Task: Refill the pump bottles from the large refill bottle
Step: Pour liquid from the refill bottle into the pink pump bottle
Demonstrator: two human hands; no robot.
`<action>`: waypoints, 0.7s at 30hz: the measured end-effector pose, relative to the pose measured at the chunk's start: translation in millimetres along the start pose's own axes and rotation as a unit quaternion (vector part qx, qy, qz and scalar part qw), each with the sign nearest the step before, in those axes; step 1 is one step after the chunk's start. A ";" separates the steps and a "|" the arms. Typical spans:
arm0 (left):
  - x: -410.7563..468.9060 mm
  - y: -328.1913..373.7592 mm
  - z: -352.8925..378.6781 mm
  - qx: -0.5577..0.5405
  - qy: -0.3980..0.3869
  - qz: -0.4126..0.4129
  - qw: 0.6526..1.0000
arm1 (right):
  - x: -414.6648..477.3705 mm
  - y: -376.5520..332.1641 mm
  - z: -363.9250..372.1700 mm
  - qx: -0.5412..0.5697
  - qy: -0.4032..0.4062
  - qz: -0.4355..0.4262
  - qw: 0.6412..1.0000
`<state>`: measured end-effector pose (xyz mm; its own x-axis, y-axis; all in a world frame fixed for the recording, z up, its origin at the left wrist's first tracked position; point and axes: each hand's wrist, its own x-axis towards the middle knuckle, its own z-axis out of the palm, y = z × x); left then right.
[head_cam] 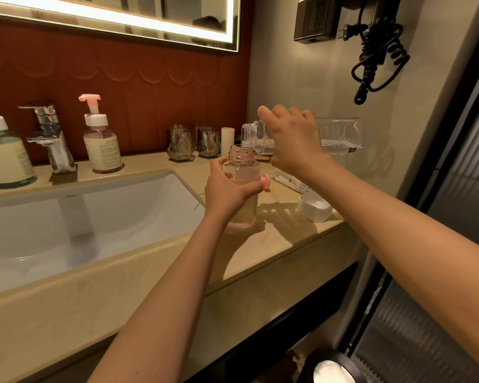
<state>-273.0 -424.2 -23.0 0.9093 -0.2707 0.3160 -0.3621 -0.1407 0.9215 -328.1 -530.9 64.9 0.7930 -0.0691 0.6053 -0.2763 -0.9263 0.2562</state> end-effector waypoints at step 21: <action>0.0 0.1 0.0 0.001 0.002 0.003 1.000 | -0.1 -0.6 -0.9 -0.003 0.000 -0.002 1.000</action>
<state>-273.0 -424.2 -22.9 0.9079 -0.2683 0.3221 -0.3678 -0.1414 0.9191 -328.5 -530.0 65.4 0.7938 -0.0658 0.6046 -0.2765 -0.9245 0.2624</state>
